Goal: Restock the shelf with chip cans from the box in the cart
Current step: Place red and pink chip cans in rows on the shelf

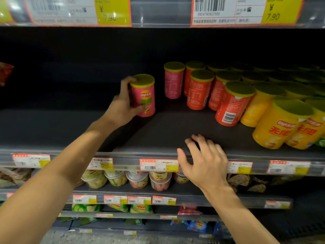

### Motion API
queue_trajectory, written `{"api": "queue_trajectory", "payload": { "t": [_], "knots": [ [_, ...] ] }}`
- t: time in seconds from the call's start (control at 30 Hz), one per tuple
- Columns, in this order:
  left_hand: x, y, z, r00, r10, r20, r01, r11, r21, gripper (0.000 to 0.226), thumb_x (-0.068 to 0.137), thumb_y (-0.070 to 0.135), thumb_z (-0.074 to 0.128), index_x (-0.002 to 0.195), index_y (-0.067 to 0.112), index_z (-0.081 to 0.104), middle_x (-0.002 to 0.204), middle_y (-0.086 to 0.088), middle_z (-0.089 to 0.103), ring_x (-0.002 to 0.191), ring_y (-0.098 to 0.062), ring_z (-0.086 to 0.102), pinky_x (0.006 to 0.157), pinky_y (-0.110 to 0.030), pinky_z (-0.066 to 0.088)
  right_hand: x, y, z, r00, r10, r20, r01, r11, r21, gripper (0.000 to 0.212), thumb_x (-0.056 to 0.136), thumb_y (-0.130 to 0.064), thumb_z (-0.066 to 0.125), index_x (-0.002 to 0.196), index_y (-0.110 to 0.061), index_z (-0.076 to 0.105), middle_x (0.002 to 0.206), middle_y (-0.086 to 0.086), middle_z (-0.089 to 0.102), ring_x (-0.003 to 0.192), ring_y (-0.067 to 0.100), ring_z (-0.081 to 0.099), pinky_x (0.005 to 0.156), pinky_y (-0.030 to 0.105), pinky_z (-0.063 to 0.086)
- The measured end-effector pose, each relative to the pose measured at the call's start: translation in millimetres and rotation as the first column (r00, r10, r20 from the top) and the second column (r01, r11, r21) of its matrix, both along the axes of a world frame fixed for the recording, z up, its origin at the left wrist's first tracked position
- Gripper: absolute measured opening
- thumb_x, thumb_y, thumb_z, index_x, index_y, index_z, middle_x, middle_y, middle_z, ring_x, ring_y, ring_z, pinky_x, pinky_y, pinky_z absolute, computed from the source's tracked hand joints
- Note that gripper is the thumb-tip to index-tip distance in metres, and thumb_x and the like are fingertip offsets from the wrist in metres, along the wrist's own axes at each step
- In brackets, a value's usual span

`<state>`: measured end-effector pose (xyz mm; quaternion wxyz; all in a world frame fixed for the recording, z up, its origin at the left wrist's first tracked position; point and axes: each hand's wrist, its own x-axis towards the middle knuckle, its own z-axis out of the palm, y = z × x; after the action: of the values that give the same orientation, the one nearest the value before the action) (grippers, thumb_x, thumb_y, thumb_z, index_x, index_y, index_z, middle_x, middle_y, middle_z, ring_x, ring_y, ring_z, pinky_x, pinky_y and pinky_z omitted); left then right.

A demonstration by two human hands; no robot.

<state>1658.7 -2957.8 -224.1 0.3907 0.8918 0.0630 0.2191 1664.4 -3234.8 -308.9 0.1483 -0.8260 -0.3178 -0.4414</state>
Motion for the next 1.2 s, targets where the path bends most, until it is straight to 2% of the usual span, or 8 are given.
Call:
{"api": "queue_trajectory", "payload": {
  "t": [0.17,0.3,0.47,0.6,0.8,1.0,1.13,1.2],
  "knots": [
    [44.8,10.5,3.4,0.998,0.003,-0.058,-0.010,0.993,-0.116,0.082,0.081,0.010,0.078,0.137,0.032,0.022,0.132,0.001,0.050,0.114,-0.017,0.058,0.096,-0.036,0.051,-0.6,-0.6,-0.3,1.000,0.016,0.004,-0.016,1.000,0.005,0.050,0.099,-0.047,0.043,0.096,-0.009,0.076,0.101,0.011,0.073,0.089,0.029,0.070,0.075,0.037,0.052],
    [67.1,21.2,1.0,0.999,-0.021,-0.034,0.013,0.979,-0.205,0.081,0.077,0.012,0.080,0.125,0.048,0.026,0.138,-0.002,0.050,0.121,-0.018,0.056,0.101,-0.049,0.049,1.1,-1.6,-1.1,0.999,0.047,0.027,-0.047,0.999,0.017,0.046,0.098,-0.044,0.047,0.094,-0.009,0.076,0.101,0.011,0.073,0.089,0.029,0.070,0.075,0.038,0.052],
    [83.7,27.3,1.3,0.999,-0.034,-0.038,0.024,0.967,-0.255,0.082,0.073,0.013,0.081,0.114,0.061,0.030,0.138,-0.002,0.048,0.123,-0.017,0.055,0.100,-0.051,0.049,2.1,-1.3,-3.1,0.997,0.049,0.056,-0.050,0.998,0.022,0.044,0.098,-0.042,0.047,0.093,-0.009,0.076,0.099,0.011,0.073,0.087,0.029,0.070,0.074,0.038,0.053],
    [91.4,26.0,4.2,0.998,-0.019,-0.068,0.001,0.968,-0.253,0.084,0.075,0.007,0.080,0.124,0.049,0.026,0.136,-0.001,0.048,0.121,-0.017,0.055,0.100,-0.049,0.050,2.2,-0.5,-3.3,0.997,0.046,0.069,-0.048,0.998,0.033,0.044,0.098,-0.040,0.046,0.092,-0.008,0.076,0.098,0.010,0.073,0.086,0.028,0.070,0.074,0.037,0.051],
    [98.8,21.9,10.0,0.991,-0.052,-0.124,0.030,0.985,-0.172,0.083,0.085,0.006,0.072,0.140,0.032,0.015,0.135,-0.001,0.046,0.122,-0.016,0.052,0.105,-0.045,0.045,3.5,0.8,-3.9,0.996,0.047,0.073,-0.051,0.998,0.048,0.043,0.097,-0.038,0.045,0.091,-0.008,0.076,0.098,0.010,0.073,0.085,0.029,0.070,0.075,0.037,0.048],
    [91.0,17.2,15.8,0.986,0.000,-0.169,-0.014,0.997,-0.082,0.091,0.085,0.017,0.075,0.149,0.032,0.012,0.143,-0.003,0.045,0.128,-0.017,0.047,0.109,-0.044,0.041,4.0,2.1,-3.2,0.998,0.052,0.045,-0.054,0.997,0.056,0.042,0.097,-0.037,0.045,0.093,-0.008,0.075,0.100,0.011,0.073,0.085,0.030,0.069,0.075,0.039,0.049],
    [69.5,12.5,19.0,0.980,0.053,-0.193,-0.044,0.998,0.048,0.111,0.085,0.032,0.075,0.153,0.038,-0.013,0.162,-0.005,0.020,0.145,-0.021,0.027,0.117,-0.041,0.027,-1.1,1.1,-2.2,0.998,0.057,-0.020,-0.056,0.997,0.046,0.046,0.099,-0.039,0.041,0.096,-0.007,0.074,0.103,0.011,0.072,0.090,0.030,0.069,0.079,0.040,0.050],
    [52.7,6.2,22.1,0.972,0.096,-0.213,-0.066,0.988,0.142,0.107,0.086,0.038,0.072,0.153,0.038,-0.011,0.164,-0.006,0.012,0.147,-0.025,0.022,0.118,-0.039,0.024,-4.0,-0.4,-0.4,0.996,0.053,-0.069,-0.051,0.998,0.033,0.048,0.100,-0.040,0.039,0.099,-0.007,0.074,0.106,0.011,0.072,0.095,0.030,0.068,0.082,0.041,0.049]
  ]
}}
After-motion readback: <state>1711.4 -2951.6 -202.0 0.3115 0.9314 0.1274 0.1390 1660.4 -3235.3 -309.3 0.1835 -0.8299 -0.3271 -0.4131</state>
